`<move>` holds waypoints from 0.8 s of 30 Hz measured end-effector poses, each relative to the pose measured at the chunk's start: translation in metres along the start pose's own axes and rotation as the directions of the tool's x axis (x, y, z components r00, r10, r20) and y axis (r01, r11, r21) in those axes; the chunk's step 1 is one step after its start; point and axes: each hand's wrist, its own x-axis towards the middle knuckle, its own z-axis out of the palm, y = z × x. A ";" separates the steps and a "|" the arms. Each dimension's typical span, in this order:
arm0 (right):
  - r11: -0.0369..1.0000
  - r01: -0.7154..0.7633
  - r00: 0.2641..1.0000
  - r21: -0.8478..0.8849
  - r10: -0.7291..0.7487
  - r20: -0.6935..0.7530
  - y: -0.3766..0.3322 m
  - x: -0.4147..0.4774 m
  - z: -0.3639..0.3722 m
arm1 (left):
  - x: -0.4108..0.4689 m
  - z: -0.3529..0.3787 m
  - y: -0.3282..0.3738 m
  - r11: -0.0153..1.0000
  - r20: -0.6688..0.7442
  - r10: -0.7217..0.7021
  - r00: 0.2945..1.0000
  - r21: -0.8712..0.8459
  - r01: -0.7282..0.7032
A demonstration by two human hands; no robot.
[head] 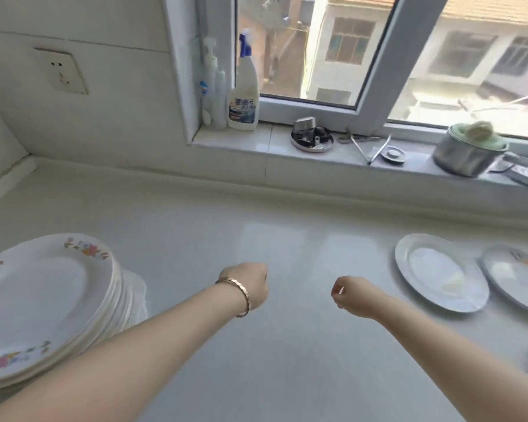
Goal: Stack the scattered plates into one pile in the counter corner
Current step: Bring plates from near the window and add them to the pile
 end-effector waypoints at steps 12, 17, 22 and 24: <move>0.930 -0.275 0.961 0.244 0.271 0.050 0.294 -0.022 -0.021 | 0.121 0.104 0.265 0.750 0.335 -0.068 0.940 -0.604 0.270; 0.924 -0.295 0.955 0.244 0.278 0.102 0.366 -0.012 -0.024 | 0.158 0.144 0.344 0.232 0.498 -0.228 0.836 -0.807 0.544; 0.920 -0.264 0.963 0.290 0.236 0.128 0.395 0.007 -0.029 | 0.174 0.152 0.377 -0.182 0.571 -0.315 0.758 -0.820 0.542; 0.922 -0.243 0.967 0.301 0.207 0.148 0.397 0.014 -0.032 | 0.175 0.148 0.384 -0.251 0.559 -0.302 0.772 -0.828 0.501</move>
